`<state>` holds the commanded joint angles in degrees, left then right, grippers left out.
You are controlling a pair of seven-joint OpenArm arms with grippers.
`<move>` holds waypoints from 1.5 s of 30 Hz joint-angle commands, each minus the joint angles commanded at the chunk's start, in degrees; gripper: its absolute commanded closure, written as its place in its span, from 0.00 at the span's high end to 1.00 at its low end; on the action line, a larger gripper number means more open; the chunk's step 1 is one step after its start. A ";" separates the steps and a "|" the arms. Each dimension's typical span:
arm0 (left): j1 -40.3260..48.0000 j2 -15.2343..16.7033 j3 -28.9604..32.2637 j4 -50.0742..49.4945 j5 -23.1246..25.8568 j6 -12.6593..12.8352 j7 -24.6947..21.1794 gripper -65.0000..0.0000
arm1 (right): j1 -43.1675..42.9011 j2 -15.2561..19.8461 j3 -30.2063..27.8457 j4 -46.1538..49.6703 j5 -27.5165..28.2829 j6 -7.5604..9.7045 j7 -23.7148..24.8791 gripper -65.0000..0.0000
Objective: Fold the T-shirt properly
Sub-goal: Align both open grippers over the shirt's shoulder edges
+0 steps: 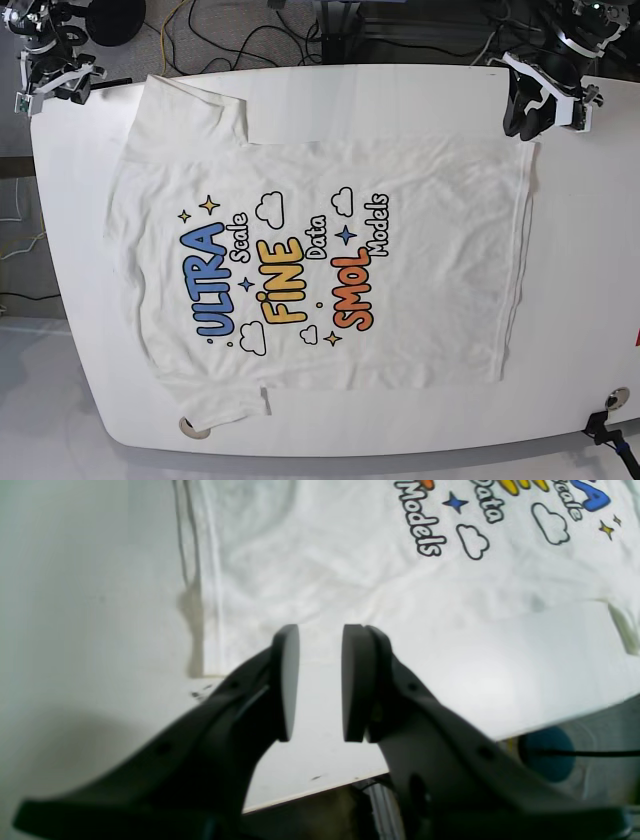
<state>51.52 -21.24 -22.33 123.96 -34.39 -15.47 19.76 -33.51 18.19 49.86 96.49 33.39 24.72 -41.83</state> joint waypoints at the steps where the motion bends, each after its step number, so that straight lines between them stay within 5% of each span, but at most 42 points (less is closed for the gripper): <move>1: 0.25 0.05 -0.53 0.10 0.14 -0.01 0.00 0.21 | 0.02 1.03 -0.03 -1.01 -0.23 0.14 0.13 0.32; 5: 1.15 0.07 -2.22 0.03 -0.43 -0.13 0.44 0.21 | 0.06 5.38 0.16 -5.35 -0.01 1.41 0.58 0.32; 8: 1.86 0.18 -2.99 0.61 -0.98 -0.32 0.40 0.21 | 0.68 8.09 -0.61 -8.96 -0.51 5.04 0.98 0.32; 9: 0.00 0.47 -2.31 -0.10 0.49 0.53 0.51 0.21 | 0.82 6.27 0.30 -5.79 -0.42 2.37 0.52 0.31; 12: -1.64 0.46 -2.05 -0.53 1.09 0.70 2.30 0.23 | 2.24 6.38 0.04 -7.11 -0.25 5.80 -0.68 0.31; 15: -2.48 0.61 -2.11 -0.88 1.50 0.74 2.86 0.24 | 2.97 6.37 0.28 -8.23 0.05 7.12 -1.08 0.30; 38: -3.71 1.03 -1.72 -1.76 1.62 0.94 3.48 0.25 | 3.60 5.82 0.18 -11.38 0.81 7.28 -2.01 0.29; 45: -7.29 0.75 -1.86 -4.31 4.03 0.52 4.23 0.28 | 6.01 6.43 -4.51 -12.50 -0.61 7.69 -1.16 0.32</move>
<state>44.23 -20.49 -24.19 119.64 -30.36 -14.95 23.99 -27.50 24.61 45.35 83.98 32.78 32.40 -42.99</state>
